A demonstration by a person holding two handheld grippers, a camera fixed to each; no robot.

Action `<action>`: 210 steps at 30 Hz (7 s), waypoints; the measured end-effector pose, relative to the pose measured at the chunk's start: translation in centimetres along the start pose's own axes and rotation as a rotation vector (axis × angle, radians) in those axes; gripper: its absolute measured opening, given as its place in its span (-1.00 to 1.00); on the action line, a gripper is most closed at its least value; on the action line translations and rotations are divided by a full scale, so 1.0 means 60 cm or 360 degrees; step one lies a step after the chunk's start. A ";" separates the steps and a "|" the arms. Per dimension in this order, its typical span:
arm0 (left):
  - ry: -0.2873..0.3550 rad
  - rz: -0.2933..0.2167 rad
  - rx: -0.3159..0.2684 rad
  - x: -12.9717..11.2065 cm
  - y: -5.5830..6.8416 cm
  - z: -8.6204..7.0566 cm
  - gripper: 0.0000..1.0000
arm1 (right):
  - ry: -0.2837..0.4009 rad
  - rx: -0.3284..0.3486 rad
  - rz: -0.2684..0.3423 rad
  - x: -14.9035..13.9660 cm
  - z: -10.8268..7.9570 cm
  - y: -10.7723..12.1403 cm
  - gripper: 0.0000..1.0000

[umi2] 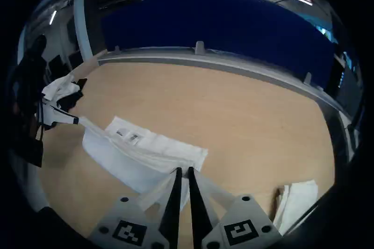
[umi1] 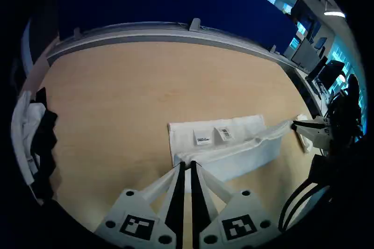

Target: Fold towel

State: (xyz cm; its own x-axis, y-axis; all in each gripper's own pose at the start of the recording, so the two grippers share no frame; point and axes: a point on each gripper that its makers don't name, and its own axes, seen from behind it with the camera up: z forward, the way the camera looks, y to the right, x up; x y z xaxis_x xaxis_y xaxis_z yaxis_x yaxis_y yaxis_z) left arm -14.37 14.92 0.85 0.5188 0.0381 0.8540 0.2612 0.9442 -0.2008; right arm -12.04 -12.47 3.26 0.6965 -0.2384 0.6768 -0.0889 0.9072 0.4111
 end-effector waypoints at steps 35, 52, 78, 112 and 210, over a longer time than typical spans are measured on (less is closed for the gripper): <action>-0.0005 0.0123 0.0175 -0.006 -0.064 0.066 0.81 | -0.0048 -0.0103 0.0000 -0.046 0.046 0.010 0.64; -0.0077 0.0018 0.0208 -0.151 -0.062 -0.007 0.81 | -0.0144 -0.0037 -0.0014 -0.140 0.001 -0.022 0.60; -0.0062 -0.0167 0.0231 -0.233 -0.056 -0.119 0.81 | -0.0187 0.0033 0.0029 -0.163 0.033 -0.033 -0.71; 0.0066 -0.0238 0.0200 -0.205 -0.079 -0.147 0.81 | 0.0080 0.0065 -0.0144 0.031 -0.004 -0.097 -0.74; 0.0169 -0.0322 0.0193 -0.192 -0.073 -0.159 0.81 | 0.0159 0.0226 -0.0346 0.095 0.046 -0.210 -0.87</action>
State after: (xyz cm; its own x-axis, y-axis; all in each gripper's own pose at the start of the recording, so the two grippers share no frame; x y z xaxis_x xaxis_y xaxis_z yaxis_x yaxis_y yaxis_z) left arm -13.73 7.20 -12.69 0.5504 -0.1840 0.8144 0.2720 0.9617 0.0334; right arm -8.95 -26.21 3.63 0.7762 -0.3807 0.5026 -0.0236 0.7790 0.6265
